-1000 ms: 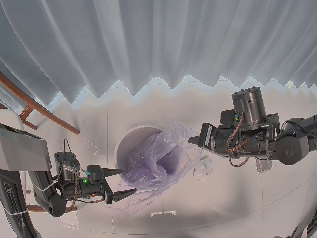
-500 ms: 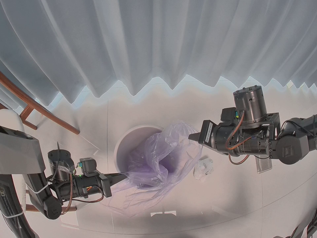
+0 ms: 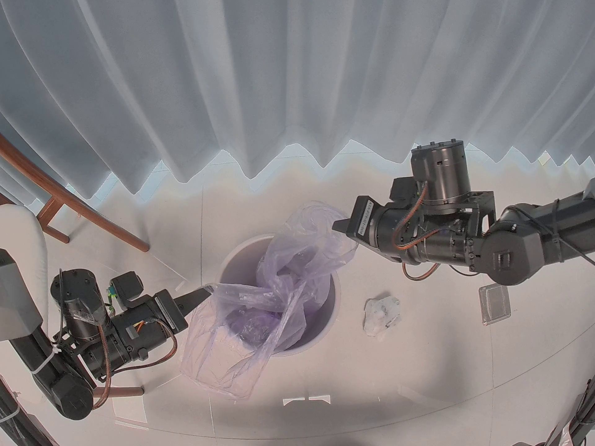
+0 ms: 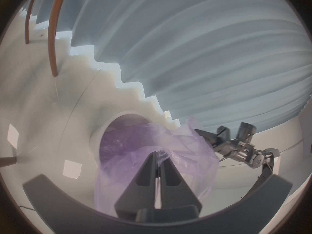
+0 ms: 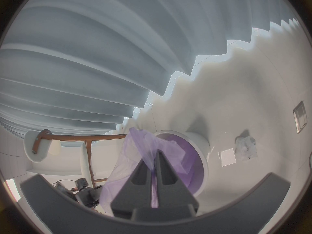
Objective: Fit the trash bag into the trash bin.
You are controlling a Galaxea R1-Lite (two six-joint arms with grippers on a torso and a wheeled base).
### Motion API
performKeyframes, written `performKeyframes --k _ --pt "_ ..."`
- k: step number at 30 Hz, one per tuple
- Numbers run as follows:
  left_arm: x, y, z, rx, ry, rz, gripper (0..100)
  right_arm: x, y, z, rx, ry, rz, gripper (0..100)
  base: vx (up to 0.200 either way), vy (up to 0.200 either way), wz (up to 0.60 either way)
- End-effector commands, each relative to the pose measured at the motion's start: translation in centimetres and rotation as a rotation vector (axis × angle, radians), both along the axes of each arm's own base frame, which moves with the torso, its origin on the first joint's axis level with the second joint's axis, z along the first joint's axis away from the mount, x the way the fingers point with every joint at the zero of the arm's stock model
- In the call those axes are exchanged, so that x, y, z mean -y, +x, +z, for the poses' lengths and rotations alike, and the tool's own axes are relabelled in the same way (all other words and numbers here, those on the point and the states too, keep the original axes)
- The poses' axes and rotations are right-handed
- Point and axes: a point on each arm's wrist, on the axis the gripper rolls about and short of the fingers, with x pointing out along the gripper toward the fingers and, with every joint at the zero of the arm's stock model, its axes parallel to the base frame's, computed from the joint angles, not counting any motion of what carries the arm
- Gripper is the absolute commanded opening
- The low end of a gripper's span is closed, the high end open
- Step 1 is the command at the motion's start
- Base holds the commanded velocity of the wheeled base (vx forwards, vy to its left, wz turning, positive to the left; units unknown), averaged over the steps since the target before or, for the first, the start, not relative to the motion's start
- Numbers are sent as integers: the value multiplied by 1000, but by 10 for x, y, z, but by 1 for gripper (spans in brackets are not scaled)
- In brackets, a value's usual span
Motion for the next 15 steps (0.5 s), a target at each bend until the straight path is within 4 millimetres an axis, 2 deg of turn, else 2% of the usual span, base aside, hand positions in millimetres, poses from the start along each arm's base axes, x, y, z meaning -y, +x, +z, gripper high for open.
performKeyframes --k 1,4,5,9,15 --pt "5 -2 16 62 -35 -8 0 -15 21 -22 -26 -26 2 0 0 0 0" --pt "7 0 17 69 -38 -13 0 -18 25 -27 -28 -32 4 0 0 0 0" --pt "8 3 10 47 -20 -4 0 -25 34 -43 -42 -60 11 0 0 0 0" --pt "17 0 -4 9 38 62 0 -31 42 -60 -47 -89 25 0 0 0 0" --pt "22 9 -26 -56 90 131 0 -35 42 -68 -46 -90 37 0 0 0 0"
